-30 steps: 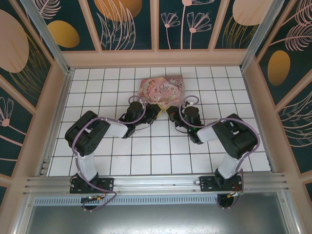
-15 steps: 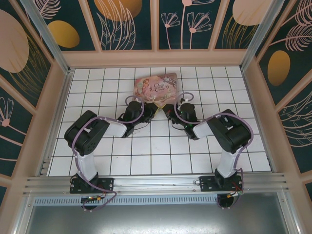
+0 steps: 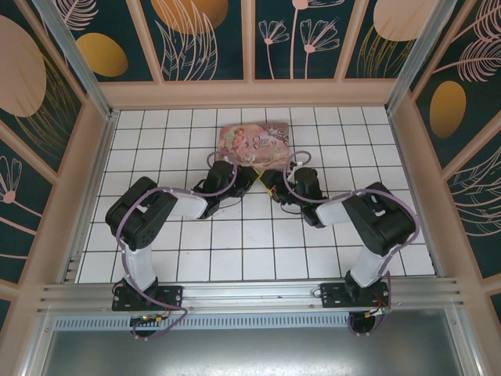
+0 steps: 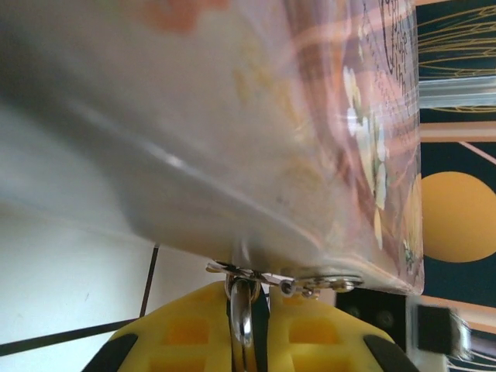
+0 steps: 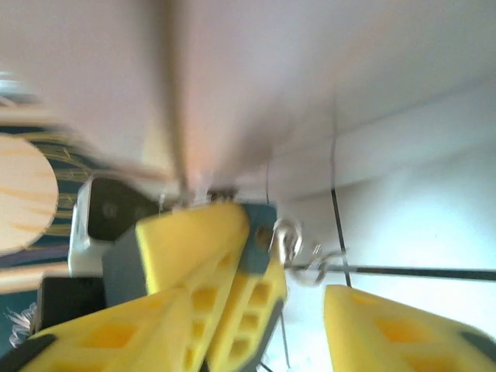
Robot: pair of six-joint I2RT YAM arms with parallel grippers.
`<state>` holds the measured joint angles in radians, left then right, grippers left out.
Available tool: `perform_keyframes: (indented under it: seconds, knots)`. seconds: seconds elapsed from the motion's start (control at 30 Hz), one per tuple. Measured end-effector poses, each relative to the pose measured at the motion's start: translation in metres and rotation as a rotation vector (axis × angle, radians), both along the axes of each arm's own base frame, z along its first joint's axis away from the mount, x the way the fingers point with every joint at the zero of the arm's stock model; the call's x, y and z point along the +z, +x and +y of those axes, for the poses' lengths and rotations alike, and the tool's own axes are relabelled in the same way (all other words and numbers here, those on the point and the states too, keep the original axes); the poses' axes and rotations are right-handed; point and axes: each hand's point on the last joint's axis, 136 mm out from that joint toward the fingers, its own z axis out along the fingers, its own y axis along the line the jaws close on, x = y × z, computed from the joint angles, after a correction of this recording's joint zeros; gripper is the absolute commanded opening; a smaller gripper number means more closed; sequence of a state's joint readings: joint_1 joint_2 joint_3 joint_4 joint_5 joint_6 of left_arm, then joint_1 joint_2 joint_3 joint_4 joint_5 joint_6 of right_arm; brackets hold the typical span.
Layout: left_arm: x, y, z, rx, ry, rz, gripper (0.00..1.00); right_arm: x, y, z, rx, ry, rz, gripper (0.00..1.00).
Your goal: Unlock a padlock with a key
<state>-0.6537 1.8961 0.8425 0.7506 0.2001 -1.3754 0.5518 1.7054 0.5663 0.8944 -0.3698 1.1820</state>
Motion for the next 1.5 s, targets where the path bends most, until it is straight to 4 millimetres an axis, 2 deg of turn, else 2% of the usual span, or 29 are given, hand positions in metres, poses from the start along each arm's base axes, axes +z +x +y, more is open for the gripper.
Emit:
perform_keyframes:
  seconds: [0.1, 0.17, 0.3, 0.47, 0.6, 0.7, 0.83, 1.03, 1.17, 1.5]
  knots:
    - [-0.006, 0.0, -0.003, -0.012, 0.025, 0.002, 0.0, 0.006, -0.013, -0.002, 0.04, -0.017, -0.016, 0.71]
    - [-0.013, -0.003, -0.005, -0.027, 0.049, 0.009, 0.0, 0.013, -0.021, -0.002, 0.073, -0.028, -0.042, 0.75]
    - [-0.017, -0.006, -0.009, -0.051, 0.085, 0.008, 0.0, 0.017, -0.037, -0.01, 0.11, -0.101, -0.085, 0.75]
    - [-0.019, -0.008, -0.01, -0.064, 0.102, 0.013, 0.0, 0.001, -0.047, -0.028, 0.136, -0.3, -0.12, 0.72]
    - [-0.021, -0.009, -0.01, -0.074, 0.108, 0.015, 0.0, -0.01, -0.046, -0.039, 0.142, -0.504, -0.182, 0.67]
    - [-0.02, -0.009, -0.011, -0.081, 0.107, 0.017, 0.0, -0.015, -0.048, -0.042, 0.157, -0.655, -0.261, 0.6]
    - [-0.019, -0.01, -0.013, -0.091, 0.101, 0.019, 0.0, -0.021, -0.049, -0.046, 0.158, -0.847, -0.365, 0.56]
    - [-0.019, -0.011, -0.014, -0.099, 0.099, 0.023, 0.0, -0.031, -0.041, -0.056, 0.103, -1.098, -0.492, 0.46]
    - [-0.018, -0.012, -0.015, -0.108, 0.094, 0.024, 0.0, -0.042, -0.038, -0.059, 0.091, -1.211, -0.541, 0.41]
    - [-0.017, -0.015, -0.018, -0.127, 0.085, 0.027, 0.0, -0.055, -0.032, -0.05, 0.113, -1.331, -0.638, 0.42]
